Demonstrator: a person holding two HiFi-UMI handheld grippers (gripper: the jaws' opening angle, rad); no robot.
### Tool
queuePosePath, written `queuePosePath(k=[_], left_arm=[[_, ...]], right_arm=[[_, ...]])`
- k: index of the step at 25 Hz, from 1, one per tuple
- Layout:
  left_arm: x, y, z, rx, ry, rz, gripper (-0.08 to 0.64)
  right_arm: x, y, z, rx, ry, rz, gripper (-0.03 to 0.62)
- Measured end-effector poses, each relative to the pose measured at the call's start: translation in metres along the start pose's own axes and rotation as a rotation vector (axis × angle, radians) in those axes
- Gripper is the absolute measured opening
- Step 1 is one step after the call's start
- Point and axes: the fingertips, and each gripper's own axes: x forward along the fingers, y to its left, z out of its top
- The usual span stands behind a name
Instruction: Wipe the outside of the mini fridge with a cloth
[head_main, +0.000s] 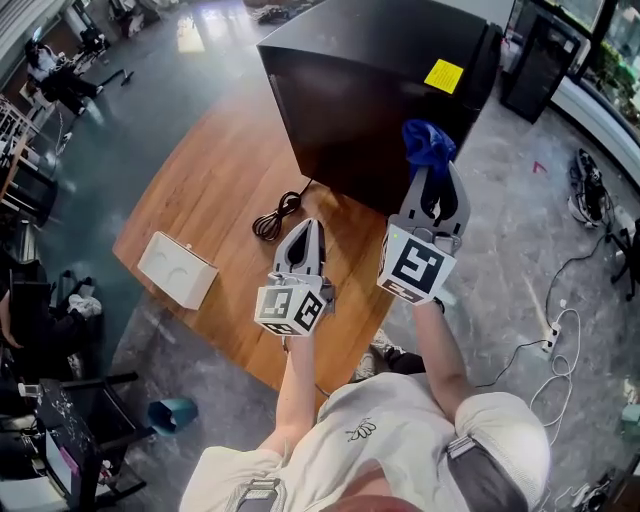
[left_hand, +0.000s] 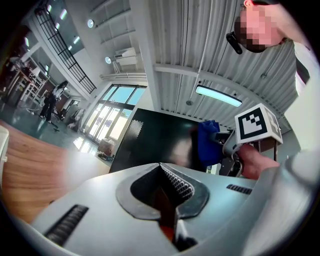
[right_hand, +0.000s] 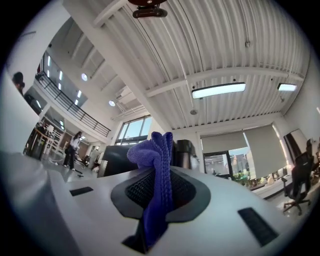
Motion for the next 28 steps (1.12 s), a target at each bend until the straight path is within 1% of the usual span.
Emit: queuePosePath(k=[3,6,9,12,17,21,23,28], left_arm=[[-0.004,0.014,-0.002,0.001,0.007,0.034,0.005],[-0.013,0.037,0.000,0.010,0.019,0.080,0.005],[-0.023,0.063,-0.003,0.015,0.036,0.129,0.005],[-0.035,0.090,-0.008,0.007,0.043,0.189,0.005],[-0.053,0.127,-0.012,-0.018,0.030,0.286,0.005],[-0.058,0.142,-0.021,-0.028,0.052,0.320,0.005],[-0.058,0.148,-0.024,-0.033,0.059,0.329,0.005],[-0.061,0.155,-0.029,-0.037,0.071,0.340,0.005]], right_arm=[[0.010,0.046,-0.001,0.044,0.002,0.102,0.061],[0.027,0.097,-0.009,0.087,0.025,0.182,0.061],[0.050,0.151,-0.026,0.116,0.063,0.249,0.061],[0.075,0.199,-0.048,0.119,0.097,0.295,0.061],[0.115,0.257,-0.069,0.115,0.128,0.308,0.061],[0.133,0.290,-0.080,0.111,0.143,0.322,0.061],[0.139,0.298,-0.083,0.110,0.146,0.319,0.061],[0.149,0.301,-0.095,0.125,0.168,0.285,0.061]])
